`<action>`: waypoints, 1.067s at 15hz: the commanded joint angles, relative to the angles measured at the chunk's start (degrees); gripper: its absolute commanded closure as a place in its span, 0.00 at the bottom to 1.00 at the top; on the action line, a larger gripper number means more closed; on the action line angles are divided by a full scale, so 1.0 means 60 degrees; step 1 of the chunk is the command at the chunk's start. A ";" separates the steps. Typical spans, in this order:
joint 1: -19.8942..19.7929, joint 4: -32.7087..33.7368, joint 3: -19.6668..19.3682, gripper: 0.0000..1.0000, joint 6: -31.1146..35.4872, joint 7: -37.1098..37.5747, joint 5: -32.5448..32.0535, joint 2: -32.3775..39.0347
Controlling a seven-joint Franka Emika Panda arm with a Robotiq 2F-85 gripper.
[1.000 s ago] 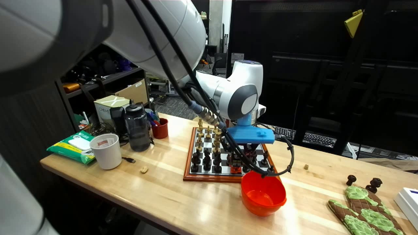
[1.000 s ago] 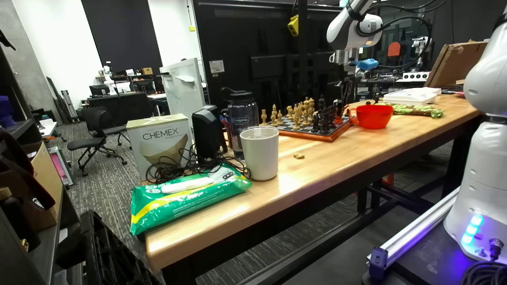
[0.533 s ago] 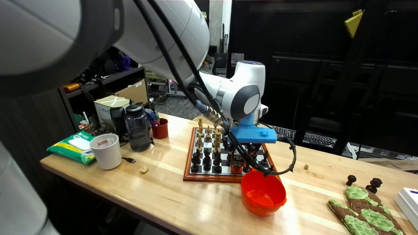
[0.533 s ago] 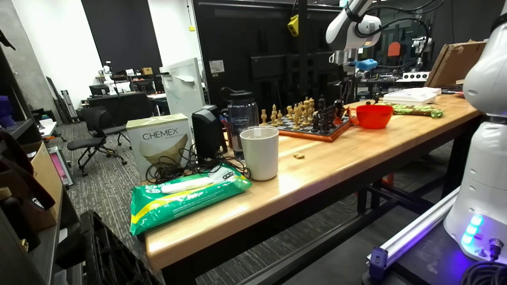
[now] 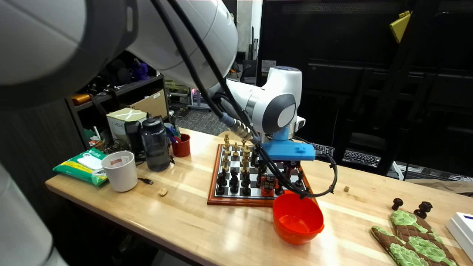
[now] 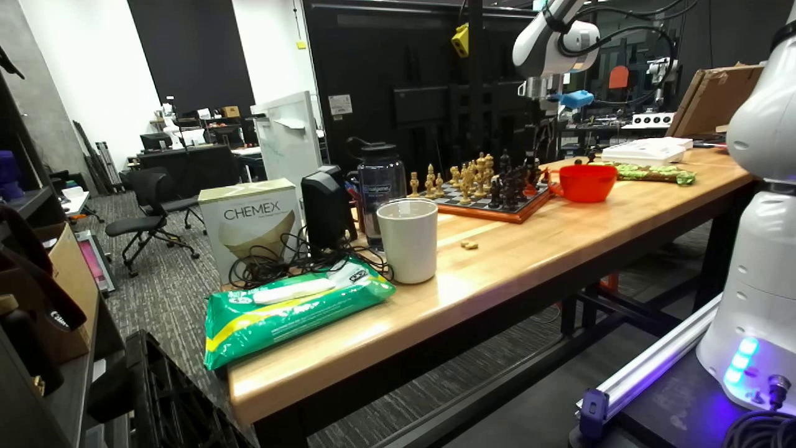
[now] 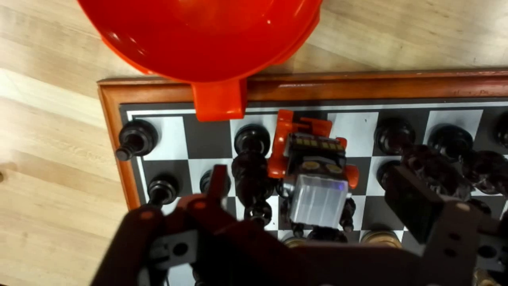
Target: Move the toy robot from the table to the chessboard
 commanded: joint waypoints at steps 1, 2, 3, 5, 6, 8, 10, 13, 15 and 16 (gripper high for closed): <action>-0.0082 -0.0420 0.0161 0.00 -0.0172 0.0107 -0.0310 -0.0678; -0.0061 -0.0527 0.0190 0.00 -0.0185 0.0137 -0.0410 -0.0822; -0.0035 -0.0673 0.0233 0.00 -0.0241 0.0208 -0.0552 -0.1028; 0.0022 -0.1020 0.0339 0.00 -0.0317 0.0368 -0.0851 -0.1465; 0.0052 -0.1199 0.0394 0.00 -0.0356 0.0438 -0.0988 -0.1687; 0.0141 -0.1655 0.0525 0.00 -0.0366 0.0642 -0.1289 -0.2208; 0.0257 -0.2180 0.0647 0.00 -0.0313 0.0751 -0.1482 -0.2804; 0.0456 -0.3014 0.0816 0.00 -0.0158 0.0842 -0.1751 -0.3767; 0.0599 -0.3543 0.0894 0.00 -0.0019 0.0886 -0.1895 -0.4362; 0.0676 -0.3764 0.0914 0.00 0.0010 0.0923 -0.1938 -0.4618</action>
